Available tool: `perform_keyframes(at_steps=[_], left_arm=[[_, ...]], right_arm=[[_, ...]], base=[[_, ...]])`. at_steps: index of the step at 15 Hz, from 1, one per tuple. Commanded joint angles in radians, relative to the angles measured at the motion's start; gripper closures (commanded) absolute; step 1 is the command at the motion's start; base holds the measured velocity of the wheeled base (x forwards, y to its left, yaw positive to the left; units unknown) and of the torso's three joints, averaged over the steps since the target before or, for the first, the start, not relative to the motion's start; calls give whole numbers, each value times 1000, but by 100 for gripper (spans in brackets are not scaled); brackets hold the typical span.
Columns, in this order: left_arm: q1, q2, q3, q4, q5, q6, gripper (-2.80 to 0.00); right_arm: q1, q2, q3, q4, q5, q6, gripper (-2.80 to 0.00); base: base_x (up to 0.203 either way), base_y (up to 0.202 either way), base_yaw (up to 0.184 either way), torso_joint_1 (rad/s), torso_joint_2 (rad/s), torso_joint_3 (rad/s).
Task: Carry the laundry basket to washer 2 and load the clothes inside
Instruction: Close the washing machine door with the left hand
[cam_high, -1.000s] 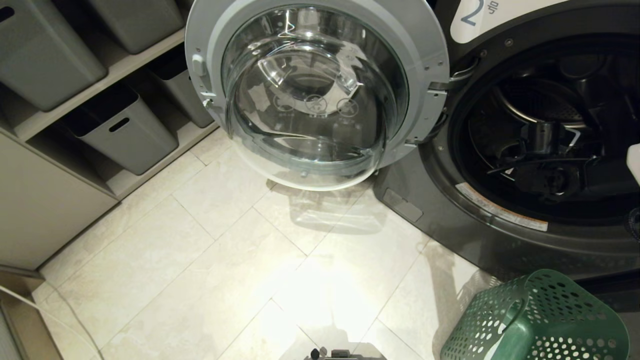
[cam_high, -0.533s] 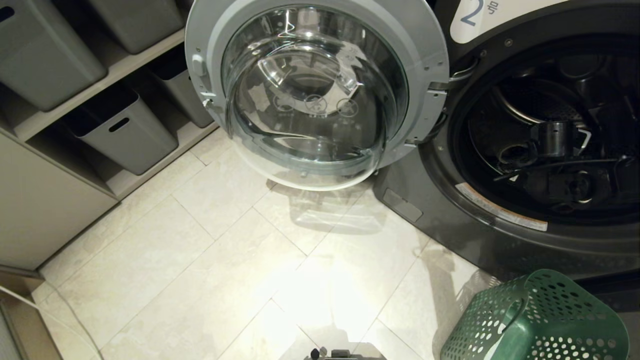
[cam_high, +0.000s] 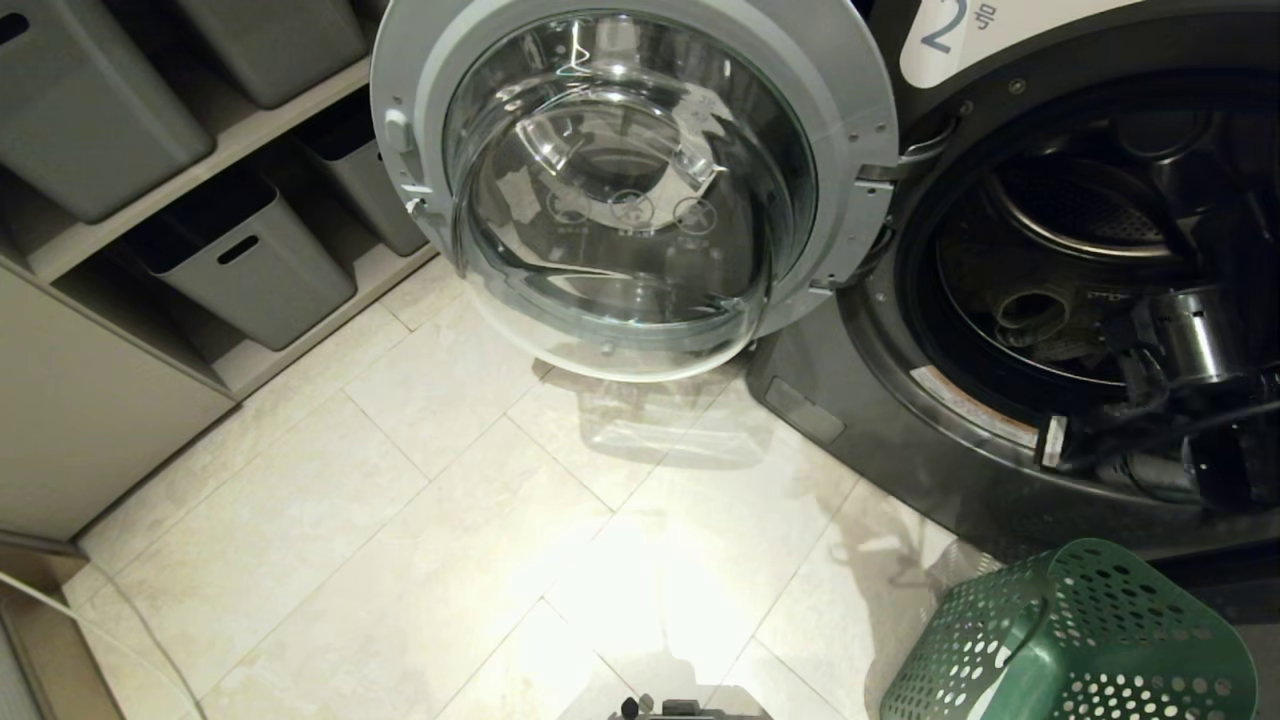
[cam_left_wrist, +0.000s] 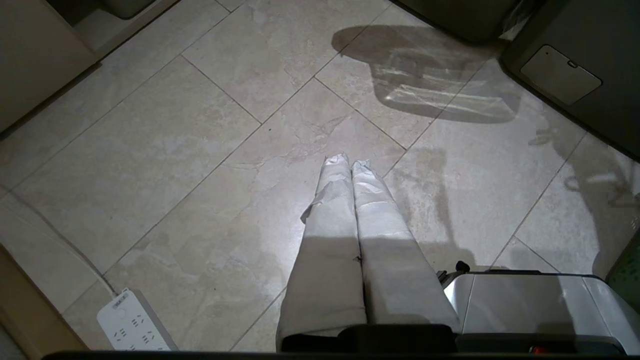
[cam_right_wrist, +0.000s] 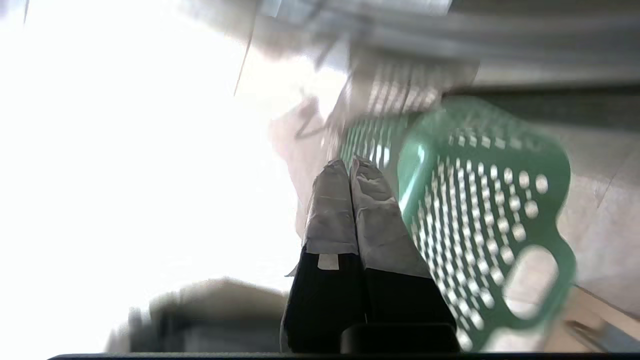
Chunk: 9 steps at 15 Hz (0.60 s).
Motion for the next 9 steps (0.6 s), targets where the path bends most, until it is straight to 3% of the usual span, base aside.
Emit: perform_keyframes(at_steps=[1,3,5,7,9], left_arm=[[0,1,2,0,0,0,0],[0,0,2,0,0,0,0],[0,0,2,0,1,0,0],[0,0,2,0,1,0,0],[0,0,2,0,0,0,0]], right_arm=[[38,-184,139,12,8,-29,0],[42,-290,244,12,14,-99,0],[30,-394,328,-12,67,-237,0],[-40,-497,462,-117,218,-423,0],[-119,-586,619,-196,348,-528,0]], base=[[0,0,0,0,0,0],[0,0,0,0,0,0],[0,0,0,0,0,0],[0,0,0,0,0,0],[0,0,0,0,0,0]])
